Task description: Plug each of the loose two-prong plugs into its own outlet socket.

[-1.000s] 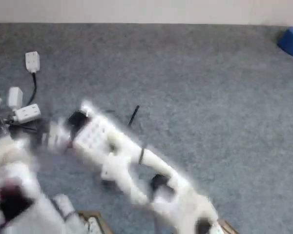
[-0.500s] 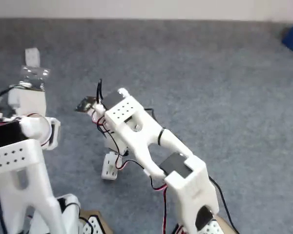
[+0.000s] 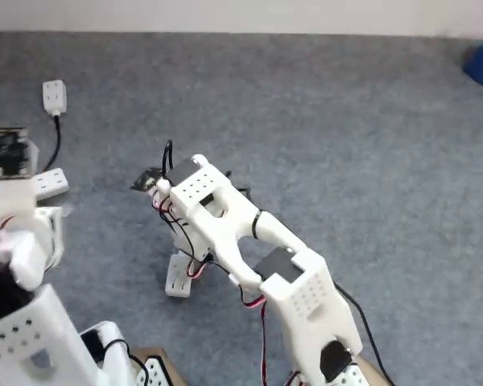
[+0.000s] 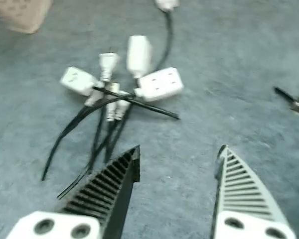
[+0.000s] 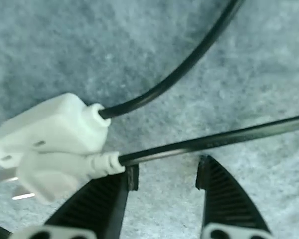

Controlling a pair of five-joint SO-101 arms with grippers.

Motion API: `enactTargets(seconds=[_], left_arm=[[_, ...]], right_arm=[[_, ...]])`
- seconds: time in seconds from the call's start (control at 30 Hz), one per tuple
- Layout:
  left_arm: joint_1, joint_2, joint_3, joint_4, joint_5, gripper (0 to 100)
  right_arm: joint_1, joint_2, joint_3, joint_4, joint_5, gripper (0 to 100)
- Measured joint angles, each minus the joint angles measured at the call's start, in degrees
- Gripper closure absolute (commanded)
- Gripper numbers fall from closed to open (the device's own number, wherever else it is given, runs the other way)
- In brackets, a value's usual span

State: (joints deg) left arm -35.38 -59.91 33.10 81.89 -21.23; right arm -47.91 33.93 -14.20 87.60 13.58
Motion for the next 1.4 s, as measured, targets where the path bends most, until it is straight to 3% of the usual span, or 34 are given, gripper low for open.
enactTargets(seconds=[0.27,0.7,1.13,1.3,1.4], left_arm=[[-4.13,-1.58,0.0,0.0,0.0,75],[-4.13,-1.58,0.0,0.0,0.0,75],[-4.04,-1.58,0.0,0.0,0.0,75],[-3.87,-1.58,0.0,0.0,0.0,75],[-4.04,-1.58,0.0,0.0,0.0,75]], right_arm=[[-1.32,0.0,0.0,-0.09,0.44,79.9],[-6.42,0.0,0.0,-0.09,2.81,80.0],[-8.26,5.89,-0.88,0.0,14.59,80.0],[-9.05,6.42,-2.9,2.29,14.95,80.0],[-9.23,6.33,-8.44,5.8,11.08,80.0]])
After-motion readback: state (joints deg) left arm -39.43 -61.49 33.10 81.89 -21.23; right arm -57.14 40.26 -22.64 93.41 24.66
